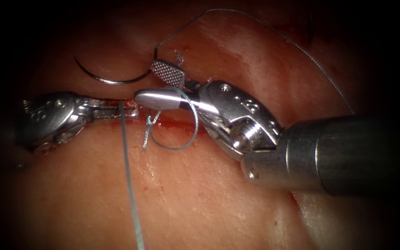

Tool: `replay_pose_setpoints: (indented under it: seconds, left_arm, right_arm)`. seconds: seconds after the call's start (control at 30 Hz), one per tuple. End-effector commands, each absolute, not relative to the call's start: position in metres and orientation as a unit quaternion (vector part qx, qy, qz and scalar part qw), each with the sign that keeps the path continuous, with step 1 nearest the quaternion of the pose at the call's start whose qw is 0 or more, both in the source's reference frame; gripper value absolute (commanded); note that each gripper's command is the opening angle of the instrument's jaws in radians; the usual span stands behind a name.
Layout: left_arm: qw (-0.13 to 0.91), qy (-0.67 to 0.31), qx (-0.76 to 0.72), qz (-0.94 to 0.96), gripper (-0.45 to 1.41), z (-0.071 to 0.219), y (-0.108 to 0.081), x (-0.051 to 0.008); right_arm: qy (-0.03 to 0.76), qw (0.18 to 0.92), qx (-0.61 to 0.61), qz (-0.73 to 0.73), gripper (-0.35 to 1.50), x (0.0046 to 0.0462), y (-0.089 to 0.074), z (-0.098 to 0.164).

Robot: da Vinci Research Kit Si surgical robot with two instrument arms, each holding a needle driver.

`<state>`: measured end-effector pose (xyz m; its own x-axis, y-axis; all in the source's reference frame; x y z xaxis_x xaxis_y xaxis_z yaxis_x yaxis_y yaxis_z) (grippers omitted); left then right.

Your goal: Wound Closure

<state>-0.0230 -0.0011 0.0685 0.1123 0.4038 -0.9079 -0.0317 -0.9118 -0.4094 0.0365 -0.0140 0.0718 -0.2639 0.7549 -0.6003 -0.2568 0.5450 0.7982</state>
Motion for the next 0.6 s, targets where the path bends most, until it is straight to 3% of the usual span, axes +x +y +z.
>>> replay_pose_setpoints:
  seconds: [0.03,0.6]
  left_arm:
    - [0.168,-0.129,-0.727,0.653,-0.45,0.0689,-0.001,-0.0232]
    - [0.177,-0.131,-0.725,0.652,-0.45,0.0686,0.0027,-0.0233]
  right_arm:
    - [0.66,0.582,0.189,0.435,0.94,0.0369,-0.0146,0.0724]
    - [0.637,0.614,0.25,0.393,1.04,0.0394,-0.0176,0.0727]
